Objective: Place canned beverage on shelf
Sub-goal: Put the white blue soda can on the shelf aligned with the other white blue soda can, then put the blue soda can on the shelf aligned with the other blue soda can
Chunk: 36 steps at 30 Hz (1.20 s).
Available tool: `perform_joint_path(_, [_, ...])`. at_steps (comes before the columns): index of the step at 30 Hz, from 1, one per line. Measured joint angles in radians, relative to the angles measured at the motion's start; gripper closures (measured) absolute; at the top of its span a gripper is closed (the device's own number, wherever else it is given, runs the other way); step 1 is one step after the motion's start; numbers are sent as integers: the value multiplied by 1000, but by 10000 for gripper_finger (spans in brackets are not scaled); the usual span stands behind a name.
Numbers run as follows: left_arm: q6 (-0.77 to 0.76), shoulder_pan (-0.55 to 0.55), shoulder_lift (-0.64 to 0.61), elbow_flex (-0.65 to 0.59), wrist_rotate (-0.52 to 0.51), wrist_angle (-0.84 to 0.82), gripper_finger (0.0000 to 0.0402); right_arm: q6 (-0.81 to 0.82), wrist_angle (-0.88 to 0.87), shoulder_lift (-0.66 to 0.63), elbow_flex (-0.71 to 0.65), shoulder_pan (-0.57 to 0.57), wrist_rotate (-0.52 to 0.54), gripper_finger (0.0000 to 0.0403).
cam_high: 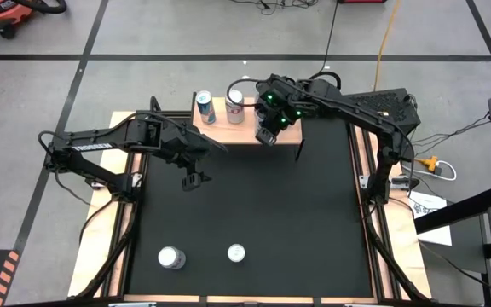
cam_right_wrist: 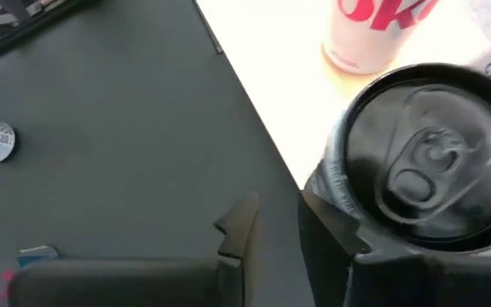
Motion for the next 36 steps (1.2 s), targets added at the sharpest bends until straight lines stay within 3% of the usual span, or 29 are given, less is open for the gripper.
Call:
perform_joint_path(26, [0, 0, 0, 0, 0, 0, 8, 10, 20, -1, 0, -63, -4, 344])
perform_joint_path(32, [0, 0, 0, 0, 0, -1, 8, 48, -25, -16, -1, -41, -133, 344])
perform_joint_path(36, [-16, 0, 0, 0, 0, -21, 8, 60, -90, -19, -1, -4, -134, 344])
